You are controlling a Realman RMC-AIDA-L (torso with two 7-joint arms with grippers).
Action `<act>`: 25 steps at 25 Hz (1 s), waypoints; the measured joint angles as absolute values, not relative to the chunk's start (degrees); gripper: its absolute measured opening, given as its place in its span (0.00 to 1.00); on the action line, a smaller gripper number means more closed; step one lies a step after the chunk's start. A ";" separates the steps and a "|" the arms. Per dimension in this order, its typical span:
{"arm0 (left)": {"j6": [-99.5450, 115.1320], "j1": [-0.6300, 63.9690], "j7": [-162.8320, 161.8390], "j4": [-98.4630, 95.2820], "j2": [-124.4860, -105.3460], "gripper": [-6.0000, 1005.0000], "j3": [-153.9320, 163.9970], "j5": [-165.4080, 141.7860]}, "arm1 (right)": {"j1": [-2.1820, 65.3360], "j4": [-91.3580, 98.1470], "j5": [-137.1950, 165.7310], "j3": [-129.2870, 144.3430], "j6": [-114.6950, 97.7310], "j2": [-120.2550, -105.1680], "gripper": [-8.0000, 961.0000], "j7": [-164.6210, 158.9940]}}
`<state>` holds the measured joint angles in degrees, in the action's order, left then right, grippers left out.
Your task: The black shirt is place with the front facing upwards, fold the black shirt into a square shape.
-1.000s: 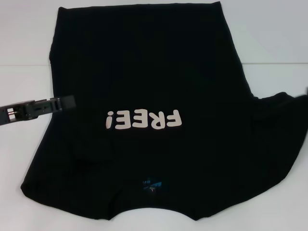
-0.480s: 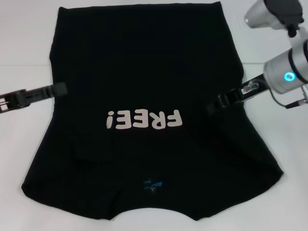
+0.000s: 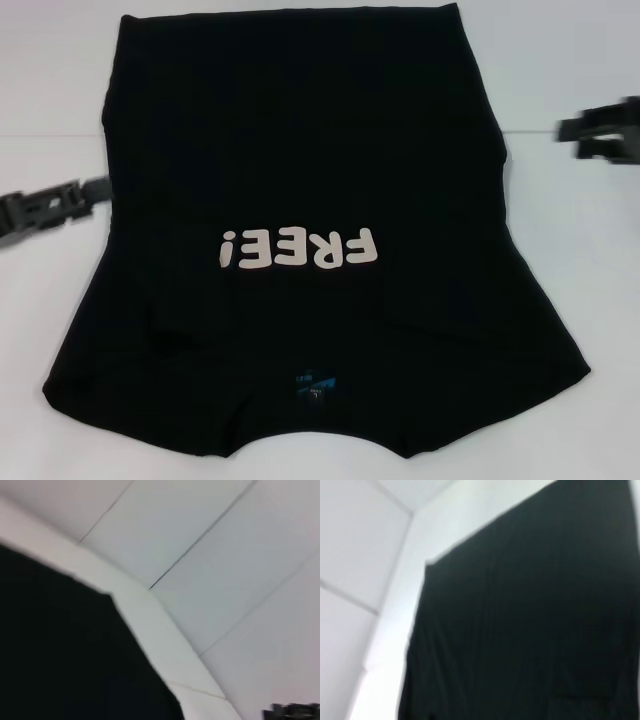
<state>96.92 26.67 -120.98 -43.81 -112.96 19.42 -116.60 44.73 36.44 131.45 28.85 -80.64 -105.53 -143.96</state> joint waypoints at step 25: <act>96.20 22.84 -141.46 -45.91 -110.40 0.59 18.61 -140.83 | 42.13 36.43 128.28 31.19 -85.30 -103.11 0.70 -143.57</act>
<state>96.20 22.84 -141.46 -45.91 -110.40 18.61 -140.83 42.13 36.43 128.28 31.19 -85.30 -103.11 -143.57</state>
